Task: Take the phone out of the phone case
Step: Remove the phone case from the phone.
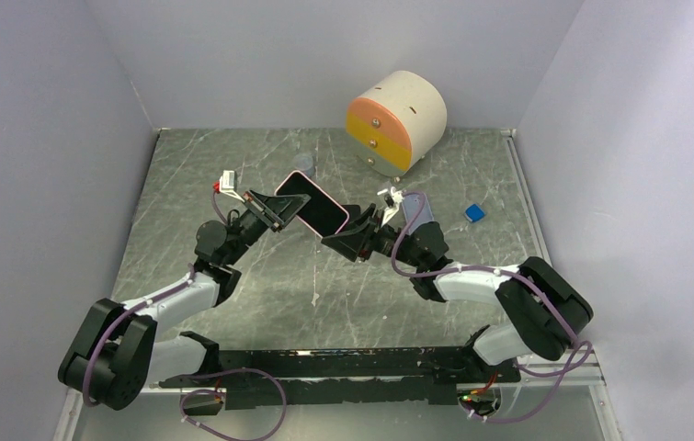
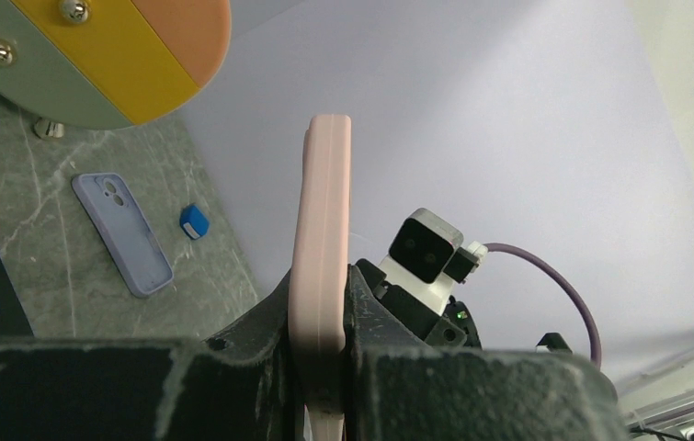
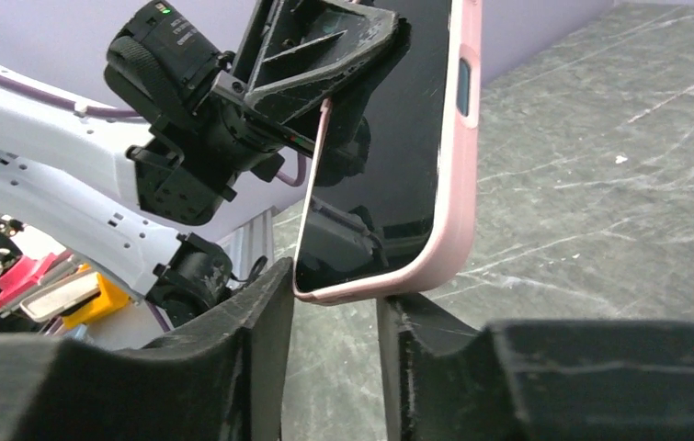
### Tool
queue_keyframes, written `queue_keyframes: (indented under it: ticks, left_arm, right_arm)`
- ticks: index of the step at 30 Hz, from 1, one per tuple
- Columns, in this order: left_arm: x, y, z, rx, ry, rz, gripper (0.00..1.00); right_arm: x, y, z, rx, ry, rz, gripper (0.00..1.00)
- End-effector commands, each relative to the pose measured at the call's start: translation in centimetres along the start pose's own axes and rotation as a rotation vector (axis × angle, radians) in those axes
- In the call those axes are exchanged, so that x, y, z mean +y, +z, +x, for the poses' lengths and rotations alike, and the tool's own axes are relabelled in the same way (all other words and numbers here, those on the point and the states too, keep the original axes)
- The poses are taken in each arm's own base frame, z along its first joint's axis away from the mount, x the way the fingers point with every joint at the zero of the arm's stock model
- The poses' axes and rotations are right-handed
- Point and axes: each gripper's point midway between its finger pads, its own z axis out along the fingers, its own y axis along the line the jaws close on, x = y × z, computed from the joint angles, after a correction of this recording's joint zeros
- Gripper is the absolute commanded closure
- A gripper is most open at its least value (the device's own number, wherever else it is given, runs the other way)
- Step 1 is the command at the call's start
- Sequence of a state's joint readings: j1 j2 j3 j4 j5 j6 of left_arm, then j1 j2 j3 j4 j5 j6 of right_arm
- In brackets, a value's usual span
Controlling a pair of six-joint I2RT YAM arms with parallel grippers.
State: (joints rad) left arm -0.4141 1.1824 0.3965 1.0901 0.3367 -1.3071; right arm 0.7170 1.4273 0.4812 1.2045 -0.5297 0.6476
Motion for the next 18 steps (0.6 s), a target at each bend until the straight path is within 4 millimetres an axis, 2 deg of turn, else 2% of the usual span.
queue_keyframes:
  ticks: [1,10,15,18]
  left_arm:
    - [-2.4,0.6,0.0,0.011,-0.03,0.066,0.97]
    - [-1.6,0.8,1.5,0.111,-0.097,0.005,0.97]
    - [-2.4,0.7,2.5,0.189,-0.107,0.013,0.98]
    - [-3.4,0.7,3.5,0.279,-0.099,0.038,0.97]
  right_arm:
    - [2.3,0.0,-2.9,-0.127,-0.155,-0.098,0.67]
    - [1.9,-0.6,-2.9,-0.117,-0.33,-0.078,0.88]
    - [1.9,-0.7,-2.8,-0.083,-0.438,-0.098,0.98]
    - [1.5,-0.7,-2.7,-0.055,-0.488,-0.122,1.0]
